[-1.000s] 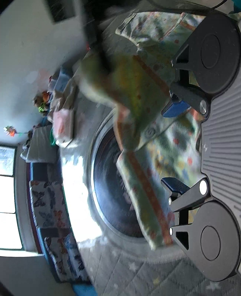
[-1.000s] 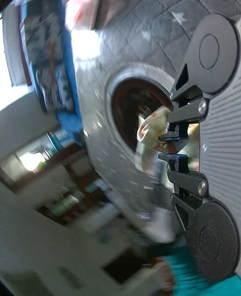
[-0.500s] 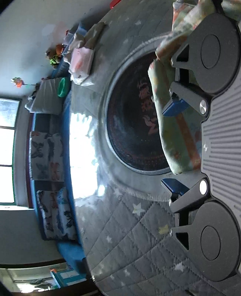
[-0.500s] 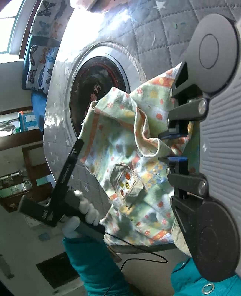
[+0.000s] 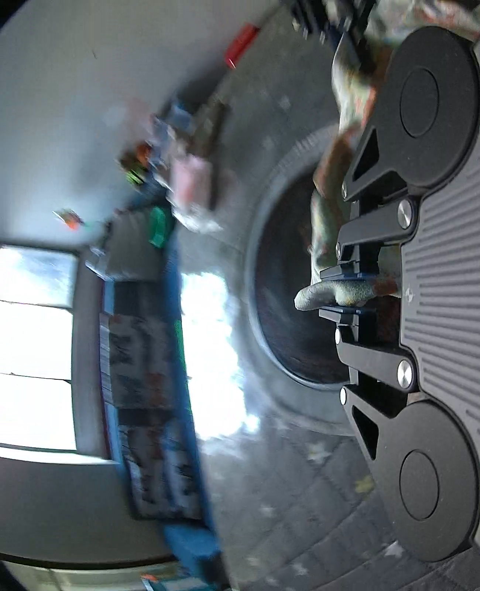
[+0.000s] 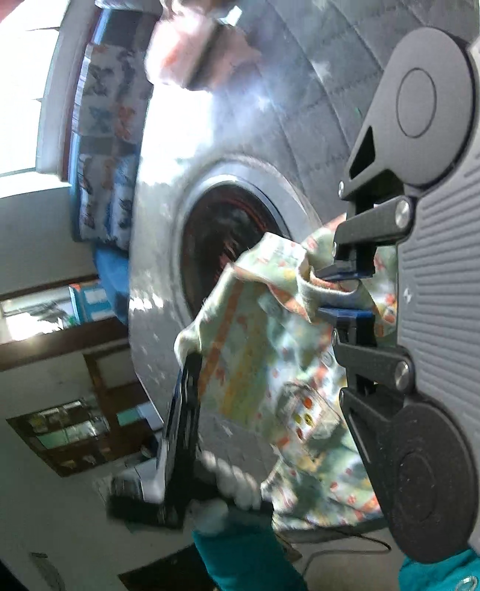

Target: Fold clothes

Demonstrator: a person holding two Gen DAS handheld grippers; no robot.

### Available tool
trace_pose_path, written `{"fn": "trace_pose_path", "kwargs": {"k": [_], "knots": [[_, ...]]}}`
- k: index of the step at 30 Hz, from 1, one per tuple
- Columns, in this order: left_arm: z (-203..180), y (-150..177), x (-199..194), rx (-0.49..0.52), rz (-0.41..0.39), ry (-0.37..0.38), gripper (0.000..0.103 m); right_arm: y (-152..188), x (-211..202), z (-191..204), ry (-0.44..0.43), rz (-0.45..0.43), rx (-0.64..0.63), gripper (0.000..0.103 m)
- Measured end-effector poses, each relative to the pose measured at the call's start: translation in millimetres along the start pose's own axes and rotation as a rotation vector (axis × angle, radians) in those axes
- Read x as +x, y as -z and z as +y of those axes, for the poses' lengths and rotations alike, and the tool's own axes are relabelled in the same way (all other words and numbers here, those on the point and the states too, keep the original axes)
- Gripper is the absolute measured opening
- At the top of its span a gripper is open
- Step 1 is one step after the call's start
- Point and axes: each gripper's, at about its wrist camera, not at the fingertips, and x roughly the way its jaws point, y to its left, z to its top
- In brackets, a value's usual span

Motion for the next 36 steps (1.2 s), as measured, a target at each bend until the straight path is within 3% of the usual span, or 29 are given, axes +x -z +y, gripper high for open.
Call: {"fn": "trace_pose_path", "kwargs": {"k": [3, 6, 10, 14, 19, 21, 23, 25, 26, 27, 29, 34, 36], "knots": [[-18.9, 7.1, -31.6, 0.089, -0.06, 0.102, 0.015, -0.2, -8.9, 3.2, 0.029, -0.029, -0.046, 0.012], [-46.1, 29.2, -54.5, 0.24, -0.039, 0.184, 0.015, 6.3, -16.0, 10.2, 0.05, -0.019, -0.139, 0.012], [-73.8, 69.0, -67.8, 0.453, 0.08, 0.213, 0.015, 18.8, -21.3, 24.2, 0.104, 0.01, -0.284, 0.011], [-77.1, 95.5, -69.4, 0.545, 0.194, 0.183, 0.015, 33.3, -23.0, 41.8, 0.157, 0.059, -0.437, 0.01], [-55.4, 89.2, -71.4, 0.445, 0.207, 0.134, 0.021, 55.0, -20.1, 59.4, 0.209, 0.137, -0.609, 0.009], [-47.3, 77.9, -70.9, 0.348, 0.177, 0.139, 0.046, 54.3, -21.1, 56.7, 0.18, 0.157, -0.56, 0.01], [-44.8, 66.7, -70.1, 0.279, 0.148, 0.143, 0.058, 50.7, -23.0, 51.8, 0.157, 0.157, -0.509, 0.014], [-52.1, 56.8, -65.2, 0.254, 0.115, 0.163, 0.068, 43.1, -25.7, 46.9, 0.129, 0.139, -0.446, 0.031], [-56.2, 53.1, -61.0, 0.248, 0.105, 0.172, 0.078, 38.9, -27.0, 44.5, 0.111, 0.129, -0.412, 0.037], [-60.3, 49.4, -56.9, 0.242, 0.095, 0.182, 0.081, 34.1, -27.9, 41.9, 0.091, 0.118, -0.381, 0.041], [-68.6, 42.9, -47.7, 0.228, 0.082, 0.199, 0.081, 24.3, -26.1, 36.2, 0.068, 0.1, -0.319, 0.048], [-85.9, 41.4, -14.0, 0.164, 0.149, 0.204, 0.081, 1.9, -12.3, 17.3, 0.022, 0.054, -0.149, 0.059], [-86.4, 43.7, -6.1, 0.14, 0.183, 0.196, 0.071, -5.9, -3.7, 8.9, -0.009, 0.051, -0.081, 0.059]]}}
